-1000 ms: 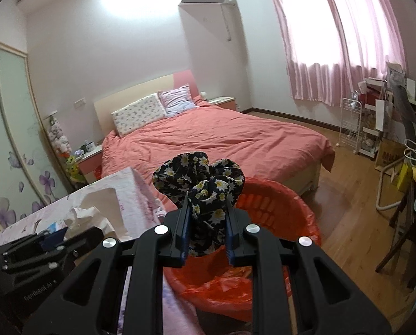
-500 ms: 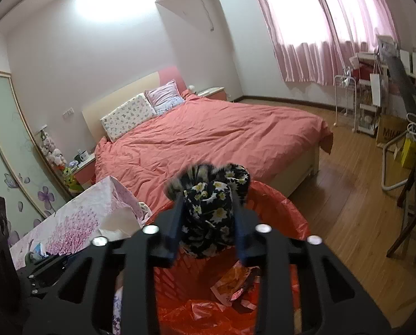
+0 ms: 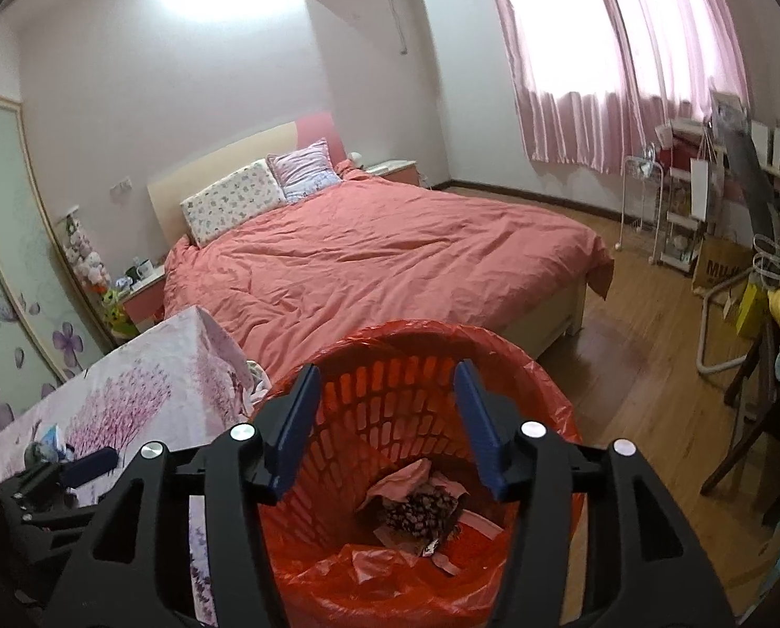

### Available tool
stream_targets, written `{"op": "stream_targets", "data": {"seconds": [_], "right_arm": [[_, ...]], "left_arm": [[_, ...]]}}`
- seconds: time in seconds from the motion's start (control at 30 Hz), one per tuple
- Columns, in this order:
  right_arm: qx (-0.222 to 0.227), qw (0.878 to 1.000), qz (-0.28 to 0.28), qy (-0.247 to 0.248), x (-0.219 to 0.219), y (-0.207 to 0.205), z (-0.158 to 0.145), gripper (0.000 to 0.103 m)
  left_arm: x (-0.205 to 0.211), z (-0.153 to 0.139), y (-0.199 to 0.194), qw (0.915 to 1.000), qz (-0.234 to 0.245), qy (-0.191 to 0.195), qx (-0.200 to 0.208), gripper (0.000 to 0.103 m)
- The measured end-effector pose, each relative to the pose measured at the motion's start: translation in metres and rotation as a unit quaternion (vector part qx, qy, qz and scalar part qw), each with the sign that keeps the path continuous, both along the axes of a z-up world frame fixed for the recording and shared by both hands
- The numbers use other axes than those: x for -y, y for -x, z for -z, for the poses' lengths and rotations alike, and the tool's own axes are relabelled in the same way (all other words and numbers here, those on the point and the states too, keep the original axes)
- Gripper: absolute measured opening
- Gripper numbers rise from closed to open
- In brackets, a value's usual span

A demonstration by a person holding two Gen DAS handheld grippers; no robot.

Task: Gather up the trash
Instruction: 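Carry scrunchie and tissue over the orange basket and open both grippers, then grasp the plaid cloth with the right gripper while the left grasps the blue pouch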

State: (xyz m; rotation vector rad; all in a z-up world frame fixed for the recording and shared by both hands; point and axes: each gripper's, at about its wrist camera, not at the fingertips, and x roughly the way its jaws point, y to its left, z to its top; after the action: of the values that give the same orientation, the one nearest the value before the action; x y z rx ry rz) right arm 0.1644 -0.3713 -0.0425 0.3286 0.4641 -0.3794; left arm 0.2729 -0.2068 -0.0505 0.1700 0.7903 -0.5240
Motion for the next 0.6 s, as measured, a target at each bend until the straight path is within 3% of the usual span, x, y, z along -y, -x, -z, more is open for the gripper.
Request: {"op": "stream_targets", "data": {"seconds": [0.33,0.6], "right_arm": [[-0.007,0.997,-0.063,0.035,-0.060,-0.009,-0.012,0.056],[-0.024,0.990,-0.136,0.035,-0.119,-0.021,-0.005,0.056]], "left_arm": [[-0.105,-0.024,0.022,0.9964,-0.083,-0.003,0.021,0.077],[-0.223,-0.028,0.033,0.9812,-0.192,0.002,0.025,0.078]]}}
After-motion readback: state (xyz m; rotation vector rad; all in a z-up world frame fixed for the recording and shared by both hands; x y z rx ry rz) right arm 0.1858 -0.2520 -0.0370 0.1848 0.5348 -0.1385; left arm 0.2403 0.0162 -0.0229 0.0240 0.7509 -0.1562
